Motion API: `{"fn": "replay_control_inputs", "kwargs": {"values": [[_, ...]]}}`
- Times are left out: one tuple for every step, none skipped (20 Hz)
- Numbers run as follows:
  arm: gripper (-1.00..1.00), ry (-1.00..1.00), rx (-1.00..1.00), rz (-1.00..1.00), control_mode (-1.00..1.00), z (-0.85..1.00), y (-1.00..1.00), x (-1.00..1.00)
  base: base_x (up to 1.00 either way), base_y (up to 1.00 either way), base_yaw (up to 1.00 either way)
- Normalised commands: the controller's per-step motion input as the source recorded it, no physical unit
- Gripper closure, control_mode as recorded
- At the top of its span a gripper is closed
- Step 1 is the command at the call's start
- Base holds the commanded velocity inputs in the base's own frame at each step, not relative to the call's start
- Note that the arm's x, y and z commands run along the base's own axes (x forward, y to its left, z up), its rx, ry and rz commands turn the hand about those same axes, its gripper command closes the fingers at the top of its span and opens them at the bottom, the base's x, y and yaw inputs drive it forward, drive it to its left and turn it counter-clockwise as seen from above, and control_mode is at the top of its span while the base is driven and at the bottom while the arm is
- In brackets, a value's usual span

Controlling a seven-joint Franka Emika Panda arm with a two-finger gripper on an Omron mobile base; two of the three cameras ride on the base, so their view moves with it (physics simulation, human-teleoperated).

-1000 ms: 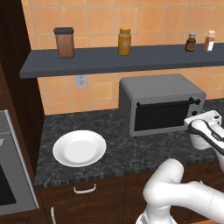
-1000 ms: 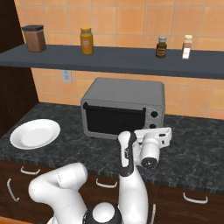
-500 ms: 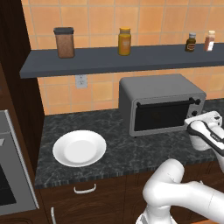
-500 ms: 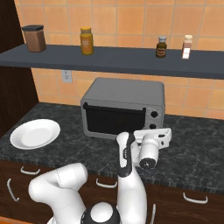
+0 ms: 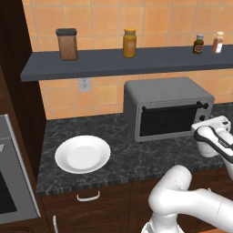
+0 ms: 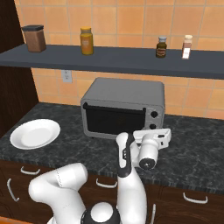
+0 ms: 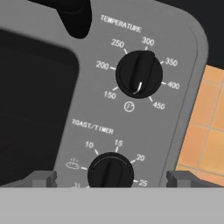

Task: Pick up the kebab skewer and baguette bread, and place them inside the toaster oven. Close the toaster oven door and start by setting the timer.

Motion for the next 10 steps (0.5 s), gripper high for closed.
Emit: {"fn": "replay_control_inputs", "kwargs": {"values": [[-1.00, 0.00, 0.00, 0.00, -1.00, -0.07, 0.02, 0.00, 0.00, 0.00, 0.00], [-1.00, 0.00, 0.00, 0.00, -1.00, -0.04, 0.00, 0.00, 0.00, 0.00, 0.00], [-1.00, 0.00, 0.00, 0.00, -1.00, -0.04, 0.00, 0.00, 0.00, 0.00, 0.00], [-1.00, 0.00, 0.00, 0.00, -1.00, 0.00, 0.00, 0.00, 0.00, 0.00, 0.00], [-1.00, 0.00, 0.00, 0.00, -1.00, 0.00, 0.00, 0.01, 0.00, 0.00, 0.00], [-1.00, 0.00, 0.00, 0.00, -1.00, -0.01, 0.00, 0.02, 0.00, 0.00, 0.00], [-1.00, 0.00, 0.00, 0.00, -1.00, 0.00, 0.00, 0.09, 0.00, 0.00, 0.00], [-1.00, 0.00, 0.00, 0.00, -1.00, 0.00, 0.00, 0.13, 0.00, 0.00, 0.00], [-1.00, 0.00, 0.00, 0.00, -1.00, 0.00, 0.00, 0.12, 0.00, 0.00, 0.00], [-1.00, 0.00, 0.00, 0.00, -1.00, 0.00, 0.00, 0.13, 0.00, 0.00, 0.00]]}}
